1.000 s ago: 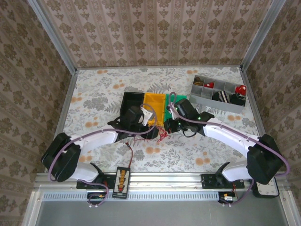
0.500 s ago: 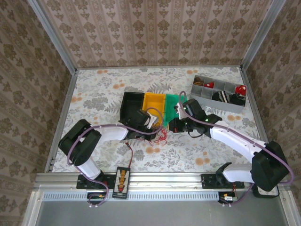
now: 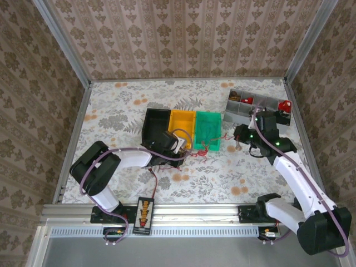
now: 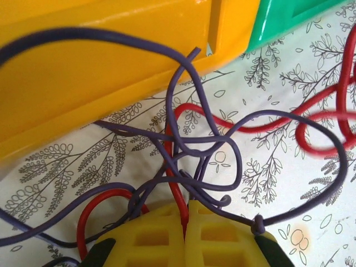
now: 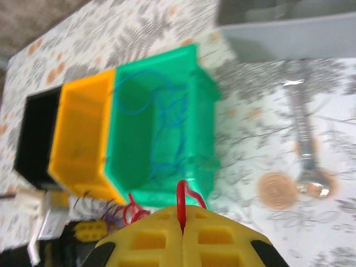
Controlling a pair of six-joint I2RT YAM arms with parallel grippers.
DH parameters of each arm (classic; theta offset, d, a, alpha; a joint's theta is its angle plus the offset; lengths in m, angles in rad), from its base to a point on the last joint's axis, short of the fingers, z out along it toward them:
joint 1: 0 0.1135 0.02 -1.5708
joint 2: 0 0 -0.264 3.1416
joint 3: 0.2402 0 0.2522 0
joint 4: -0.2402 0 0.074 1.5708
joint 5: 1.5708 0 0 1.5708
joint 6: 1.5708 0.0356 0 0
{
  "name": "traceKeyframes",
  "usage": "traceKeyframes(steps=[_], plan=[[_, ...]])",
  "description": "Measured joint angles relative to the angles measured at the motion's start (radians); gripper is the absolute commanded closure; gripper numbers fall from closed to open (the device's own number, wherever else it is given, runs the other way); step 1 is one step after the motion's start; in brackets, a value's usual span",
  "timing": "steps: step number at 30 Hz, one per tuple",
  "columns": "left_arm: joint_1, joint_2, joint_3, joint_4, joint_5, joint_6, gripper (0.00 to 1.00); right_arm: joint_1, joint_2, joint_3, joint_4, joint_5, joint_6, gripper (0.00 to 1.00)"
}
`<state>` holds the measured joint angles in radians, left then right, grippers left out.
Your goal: Untangle the cables
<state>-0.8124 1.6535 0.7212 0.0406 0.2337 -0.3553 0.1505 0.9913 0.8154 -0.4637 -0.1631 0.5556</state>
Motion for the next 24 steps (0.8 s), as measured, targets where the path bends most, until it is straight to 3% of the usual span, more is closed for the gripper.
traceKeyframes(steps=[17, 24], plan=[[-0.025, 0.022, 0.026, -0.048, -0.083, -0.192, 1.0, -0.242, -0.072, 0.003, -0.212, 0.315, 0.07, 1.0], [-0.024, 0.026, 0.027, -0.046, -0.082, -0.218, 1.0, -0.334, -0.068, 0.037, -0.304, 0.338, 0.061, 1.0]])
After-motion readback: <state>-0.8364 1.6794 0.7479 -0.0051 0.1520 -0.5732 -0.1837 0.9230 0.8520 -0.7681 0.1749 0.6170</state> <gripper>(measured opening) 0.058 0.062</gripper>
